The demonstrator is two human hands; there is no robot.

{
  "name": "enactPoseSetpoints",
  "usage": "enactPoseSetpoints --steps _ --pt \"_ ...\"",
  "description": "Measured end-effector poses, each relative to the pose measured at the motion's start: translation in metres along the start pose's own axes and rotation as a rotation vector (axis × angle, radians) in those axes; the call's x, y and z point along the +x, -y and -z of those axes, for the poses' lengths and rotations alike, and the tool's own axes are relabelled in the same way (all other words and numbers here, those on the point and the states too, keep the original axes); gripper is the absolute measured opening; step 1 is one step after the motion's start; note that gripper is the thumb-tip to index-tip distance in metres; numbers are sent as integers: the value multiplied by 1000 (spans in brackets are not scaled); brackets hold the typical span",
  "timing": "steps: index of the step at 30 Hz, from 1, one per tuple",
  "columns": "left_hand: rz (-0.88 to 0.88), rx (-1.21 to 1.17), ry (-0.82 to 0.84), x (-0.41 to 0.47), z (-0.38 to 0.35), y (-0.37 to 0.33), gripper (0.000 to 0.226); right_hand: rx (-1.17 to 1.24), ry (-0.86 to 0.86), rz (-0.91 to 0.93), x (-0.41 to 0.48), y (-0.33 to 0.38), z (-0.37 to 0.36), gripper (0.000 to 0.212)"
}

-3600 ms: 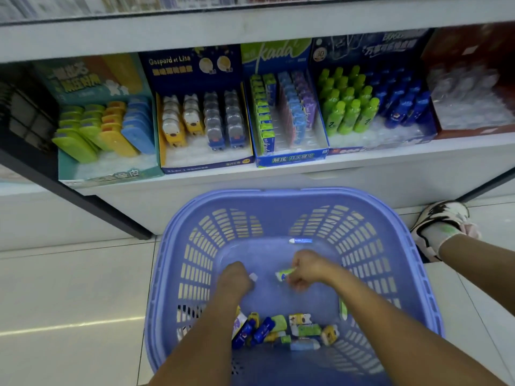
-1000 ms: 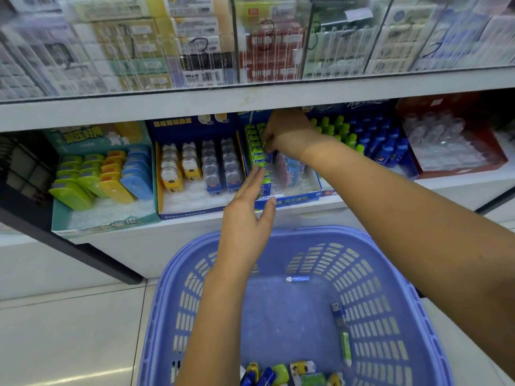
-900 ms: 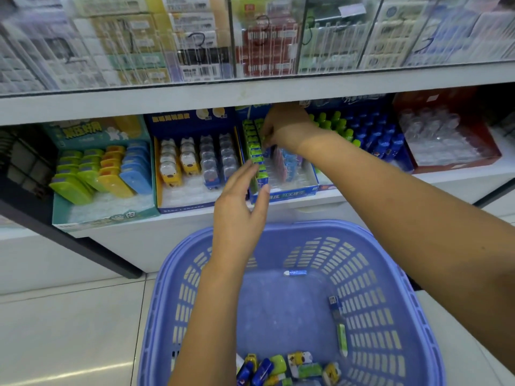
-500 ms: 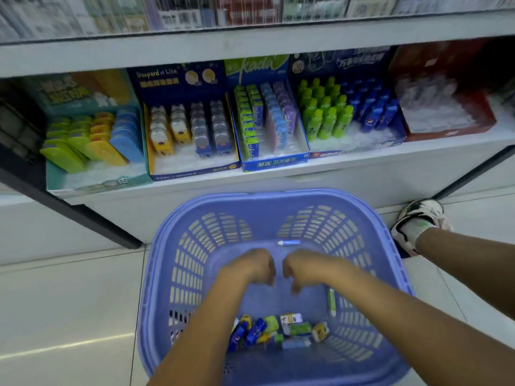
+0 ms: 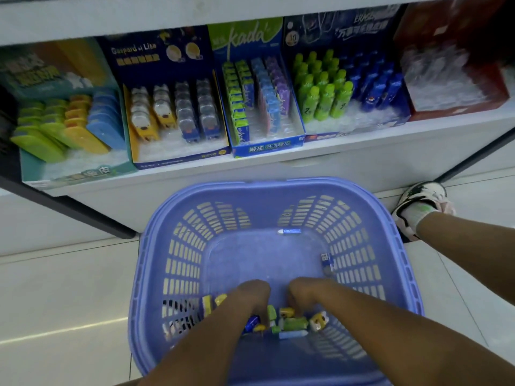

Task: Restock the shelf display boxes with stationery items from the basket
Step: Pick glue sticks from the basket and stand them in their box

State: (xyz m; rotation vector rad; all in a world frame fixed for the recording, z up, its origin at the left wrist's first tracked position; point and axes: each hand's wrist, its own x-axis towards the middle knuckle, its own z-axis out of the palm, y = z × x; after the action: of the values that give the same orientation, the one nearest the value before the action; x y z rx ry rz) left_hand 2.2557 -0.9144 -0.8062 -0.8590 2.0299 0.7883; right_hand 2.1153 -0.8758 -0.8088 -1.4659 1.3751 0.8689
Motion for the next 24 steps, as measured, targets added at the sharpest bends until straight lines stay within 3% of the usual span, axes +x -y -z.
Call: enactPoseSetpoints --steps 7,13,17,20,24 --pt "-103 -1 -37 4 -4 -5 44 232 -200 -27 -18 -18 27 23" --pt "-60 -126 0 3 -2 7 31 583 -224 13 -52 -36 63 12" --pt "-36 -470 -198 -3 41 21 16 1072 -270 250 -87 -38 88 4" --pt "-122 -918 -245 -27 92 27 18 1339 -380 469 -120 -32 109 7" --pt "-336 -1301 -337 -82 150 28 5 1324 -906 581 -167 -18 147 12"
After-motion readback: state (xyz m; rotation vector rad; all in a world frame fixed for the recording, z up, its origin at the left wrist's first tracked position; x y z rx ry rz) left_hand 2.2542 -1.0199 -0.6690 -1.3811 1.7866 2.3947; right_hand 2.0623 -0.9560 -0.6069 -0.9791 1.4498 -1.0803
